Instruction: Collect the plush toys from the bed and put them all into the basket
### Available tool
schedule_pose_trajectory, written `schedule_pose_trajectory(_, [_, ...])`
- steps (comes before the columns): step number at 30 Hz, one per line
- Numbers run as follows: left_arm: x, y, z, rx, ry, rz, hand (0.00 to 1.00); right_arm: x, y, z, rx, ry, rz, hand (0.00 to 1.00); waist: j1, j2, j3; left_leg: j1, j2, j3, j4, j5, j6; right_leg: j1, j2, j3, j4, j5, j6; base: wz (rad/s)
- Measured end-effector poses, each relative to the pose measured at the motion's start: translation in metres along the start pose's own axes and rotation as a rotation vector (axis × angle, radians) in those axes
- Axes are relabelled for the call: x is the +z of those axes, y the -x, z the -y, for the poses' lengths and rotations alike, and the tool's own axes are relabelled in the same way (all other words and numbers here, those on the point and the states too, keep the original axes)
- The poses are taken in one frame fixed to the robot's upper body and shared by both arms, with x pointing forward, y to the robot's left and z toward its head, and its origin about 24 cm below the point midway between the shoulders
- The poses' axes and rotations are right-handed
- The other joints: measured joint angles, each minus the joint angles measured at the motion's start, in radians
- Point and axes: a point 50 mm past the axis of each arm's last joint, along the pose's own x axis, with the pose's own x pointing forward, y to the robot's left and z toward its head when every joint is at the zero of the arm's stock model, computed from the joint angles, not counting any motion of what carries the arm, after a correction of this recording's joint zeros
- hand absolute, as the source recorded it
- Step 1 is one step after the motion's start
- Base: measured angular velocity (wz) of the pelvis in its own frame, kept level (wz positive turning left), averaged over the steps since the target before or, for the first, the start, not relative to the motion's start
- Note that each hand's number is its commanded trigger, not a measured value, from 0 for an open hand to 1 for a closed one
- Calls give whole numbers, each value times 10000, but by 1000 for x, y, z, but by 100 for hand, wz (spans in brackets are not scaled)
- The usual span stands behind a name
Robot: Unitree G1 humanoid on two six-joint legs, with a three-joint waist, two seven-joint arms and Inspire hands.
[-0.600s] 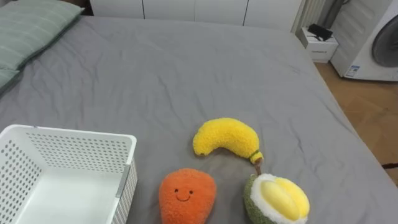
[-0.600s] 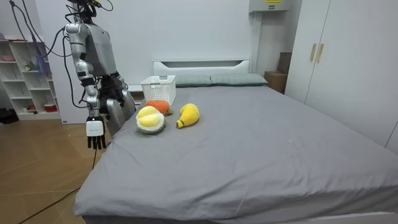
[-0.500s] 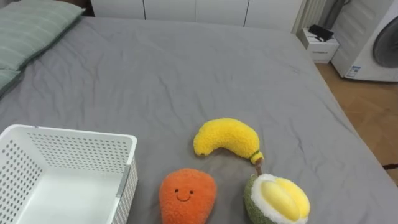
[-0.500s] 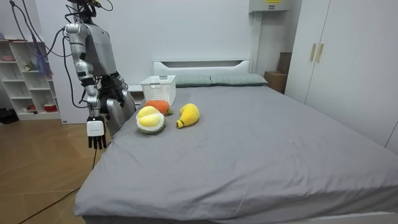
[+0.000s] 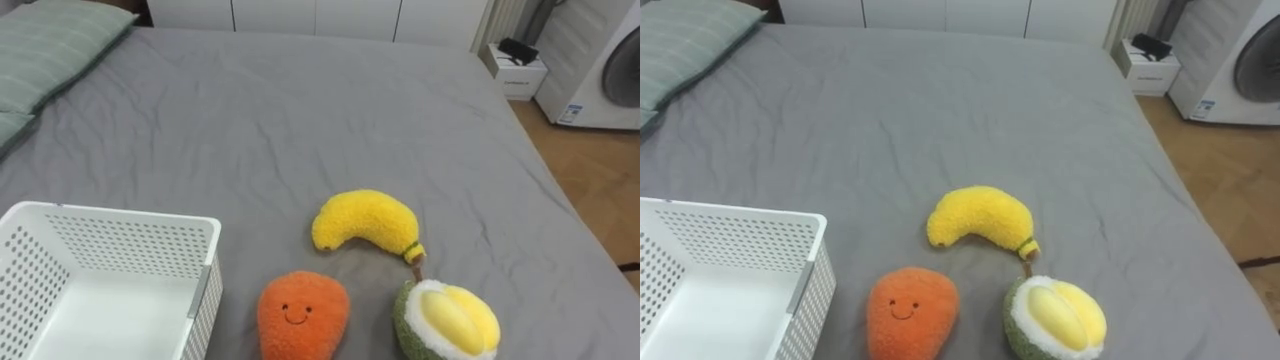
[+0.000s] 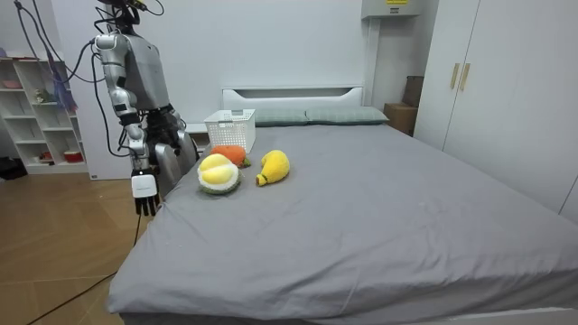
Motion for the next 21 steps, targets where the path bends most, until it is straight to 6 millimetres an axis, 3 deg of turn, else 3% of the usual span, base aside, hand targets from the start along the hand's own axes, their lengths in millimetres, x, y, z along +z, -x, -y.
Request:
schedule_pose_trajectory(6, [-4, 0, 1, -35, -37, -225, 0, -6, -1, -2, -46, -830, -180, 0, -3, -22, 26, 74, -17, 10, -10, 0, 0, 40, 4, 13, 6, -1, 0, 0])
schedule_pose_trajectory(17, [-14, -1, -10, 61, 1074, -596, 0, -34, -2, 1, -25, -6414, -978, 0, -399, -143, 37, -17, 0, 3, -10, 11, 1, -8, 2, 63, 10, -2, 1, -1])
schedule_pose_trajectory(19, [-19, -1, -16, 262, 1201, -561, 0, -32, 0, 17, -423, -8373, -718, 0, -580, -202, 32, -23, -35, 71, -6, 16, 11, -102, 10, 59, 31, -2, 6, -9])
schedule_pose_trajectory(21, [-20, -2, -22, 452, 1362, -455, 0, -27, 2, 37, -1021, -9257, -299, 0, -603, -284, 21, -31, -45, 120, -8, 25, 18, -143, 25, 111, 33, 11, 16, -7])
